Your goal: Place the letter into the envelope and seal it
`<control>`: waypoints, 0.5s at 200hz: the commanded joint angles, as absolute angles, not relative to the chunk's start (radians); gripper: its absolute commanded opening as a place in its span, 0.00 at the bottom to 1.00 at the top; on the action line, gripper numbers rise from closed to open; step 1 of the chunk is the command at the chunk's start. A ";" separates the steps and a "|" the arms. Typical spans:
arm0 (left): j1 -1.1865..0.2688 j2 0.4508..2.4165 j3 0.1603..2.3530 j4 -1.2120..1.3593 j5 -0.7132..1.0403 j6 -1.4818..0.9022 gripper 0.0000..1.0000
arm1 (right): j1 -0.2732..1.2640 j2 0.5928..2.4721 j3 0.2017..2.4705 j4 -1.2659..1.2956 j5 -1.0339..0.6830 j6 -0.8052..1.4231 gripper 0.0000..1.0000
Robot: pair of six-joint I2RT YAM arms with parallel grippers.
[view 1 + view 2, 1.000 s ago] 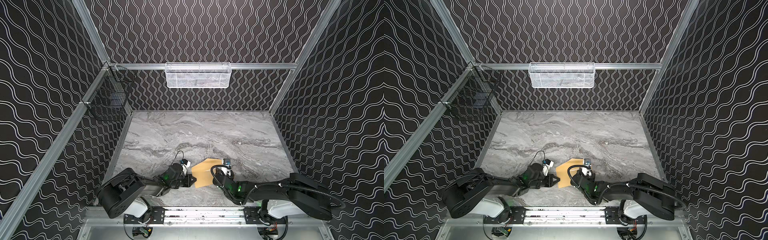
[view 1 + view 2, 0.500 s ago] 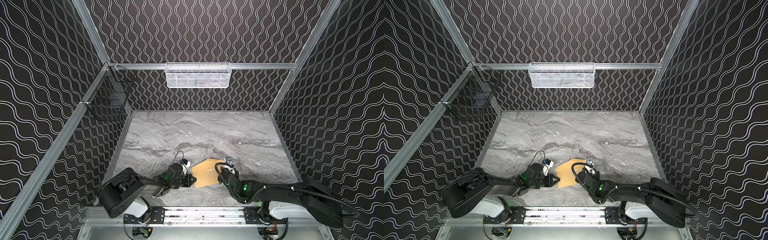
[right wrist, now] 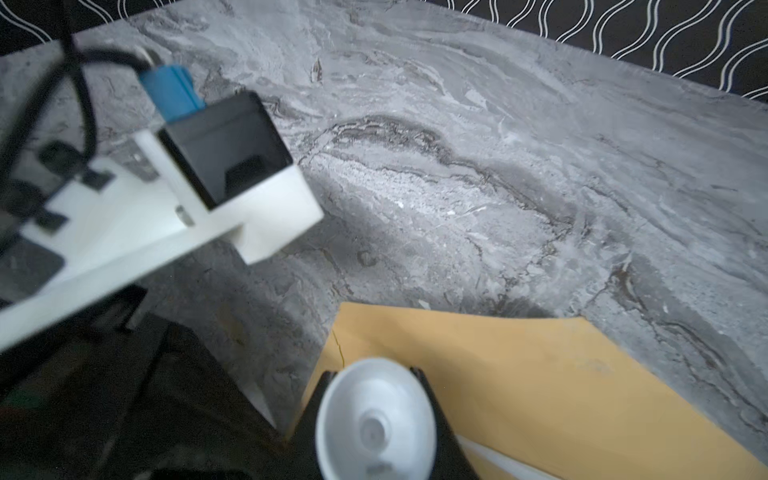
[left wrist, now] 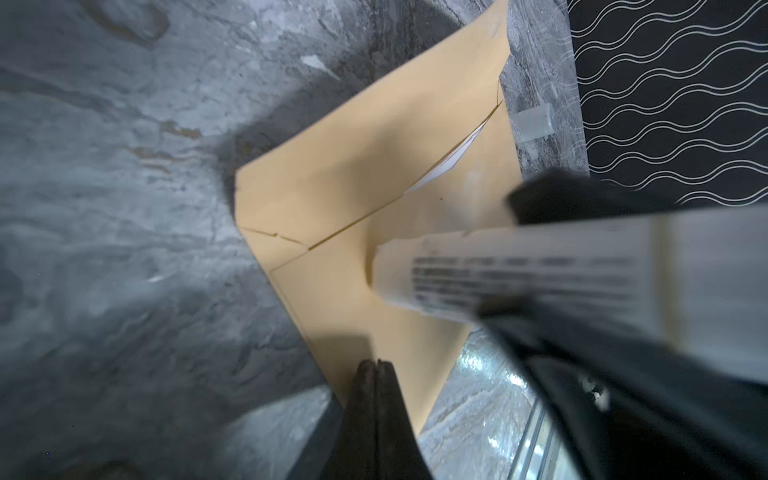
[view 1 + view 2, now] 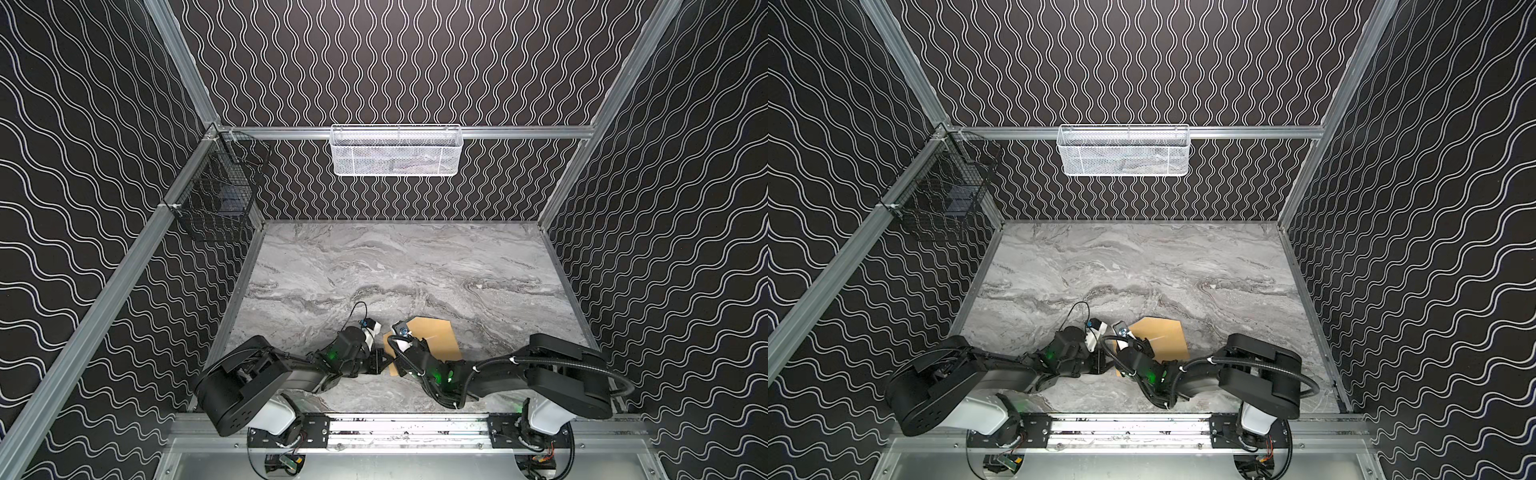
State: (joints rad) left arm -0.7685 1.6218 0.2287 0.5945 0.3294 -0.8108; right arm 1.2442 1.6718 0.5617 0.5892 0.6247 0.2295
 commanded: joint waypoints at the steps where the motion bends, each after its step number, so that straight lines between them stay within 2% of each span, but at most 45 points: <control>1: -0.765 1.638 0.215 0.282 0.249 -0.799 0.00 | 1.236 1.683 0.524 0.618 0.639 0.215 0.00; 59: -0.766 1.648 0.219 0.279 0.247 -0.801 0.00 | 1.152 1.598 0.436 0.518 0.668 0.216 0.00; 100: -0.765 1.643 0.219 0.279 0.248 -0.801 0.00 | 1.180 1.527 0.524 0.517 0.581 0.224 0.00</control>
